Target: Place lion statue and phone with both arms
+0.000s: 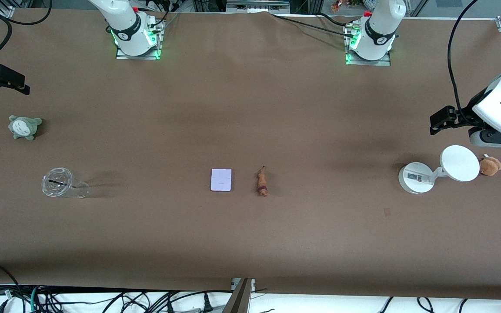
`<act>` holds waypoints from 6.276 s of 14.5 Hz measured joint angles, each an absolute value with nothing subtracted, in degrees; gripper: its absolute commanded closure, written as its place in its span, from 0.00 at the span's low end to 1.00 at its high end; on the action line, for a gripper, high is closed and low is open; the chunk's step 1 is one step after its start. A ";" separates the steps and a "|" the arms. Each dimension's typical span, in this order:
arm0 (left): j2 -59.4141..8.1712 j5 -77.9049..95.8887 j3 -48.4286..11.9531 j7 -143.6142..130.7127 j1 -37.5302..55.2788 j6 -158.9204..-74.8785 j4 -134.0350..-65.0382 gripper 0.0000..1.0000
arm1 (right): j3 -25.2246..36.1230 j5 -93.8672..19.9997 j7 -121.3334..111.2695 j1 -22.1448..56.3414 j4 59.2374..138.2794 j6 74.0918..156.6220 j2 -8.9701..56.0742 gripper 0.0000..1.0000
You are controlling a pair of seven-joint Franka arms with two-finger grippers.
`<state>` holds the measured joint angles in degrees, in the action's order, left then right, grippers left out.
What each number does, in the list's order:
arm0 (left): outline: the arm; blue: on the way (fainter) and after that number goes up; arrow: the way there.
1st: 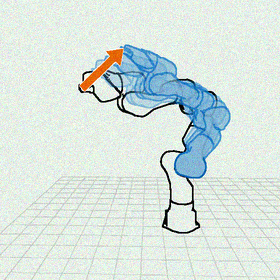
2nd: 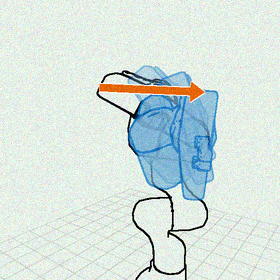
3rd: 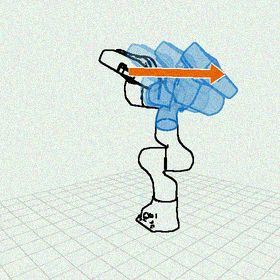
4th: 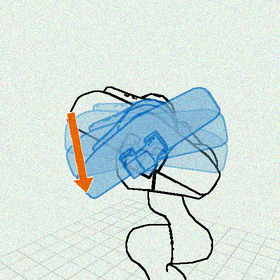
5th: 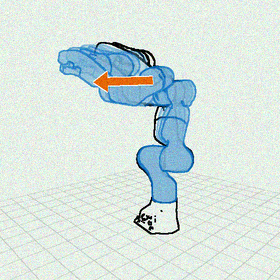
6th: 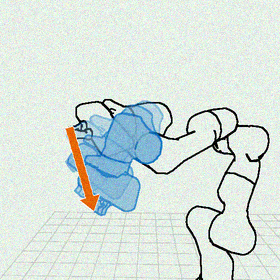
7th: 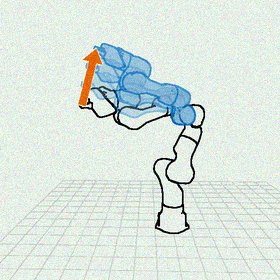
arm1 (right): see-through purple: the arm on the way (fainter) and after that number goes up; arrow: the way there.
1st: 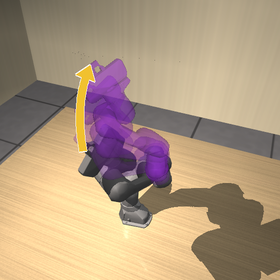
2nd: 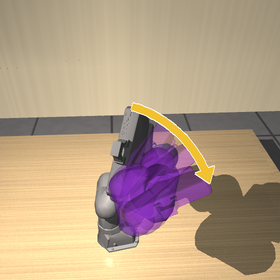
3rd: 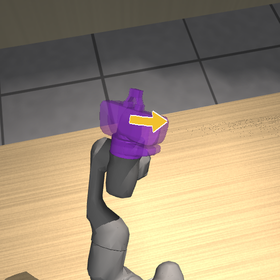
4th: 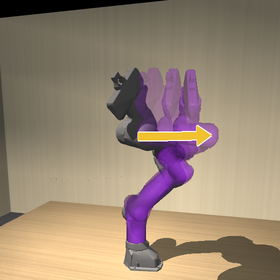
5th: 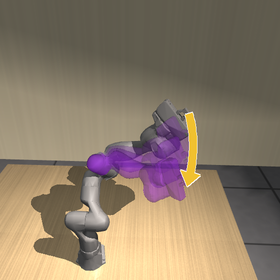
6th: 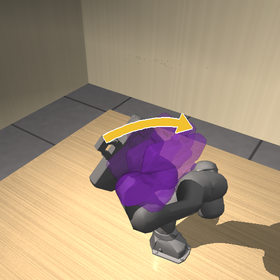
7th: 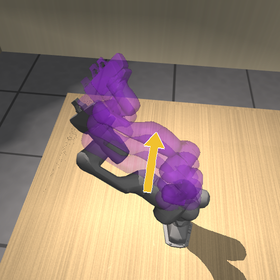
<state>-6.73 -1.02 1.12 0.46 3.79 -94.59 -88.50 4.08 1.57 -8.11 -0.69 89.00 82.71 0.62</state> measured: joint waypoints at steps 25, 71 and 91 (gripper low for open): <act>-6.92 -1.02 1.14 0.46 3.69 -94.59 -88.50 0.00 | 4.24 1.56 -7.67 -0.69 88.99 83.19 0.93 0.00; -30.03 12.20 -0.46 -28.20 24.53 -115.63 -87.82 0.00 | 4.24 1.35 -7.69 -0.69 88.98 83.53 1.63 0.00; -52.56 6.44 3.64 -52.43 38.32 -133.53 -71.57 0.00 | 4.26 1.33 -7.69 -0.69 88.97 83.58 1.76 0.00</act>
<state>-52.56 6.44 3.64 -52.43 38.32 -133.53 -71.57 4.26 1.33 -7.69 -0.69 88.97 83.58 1.76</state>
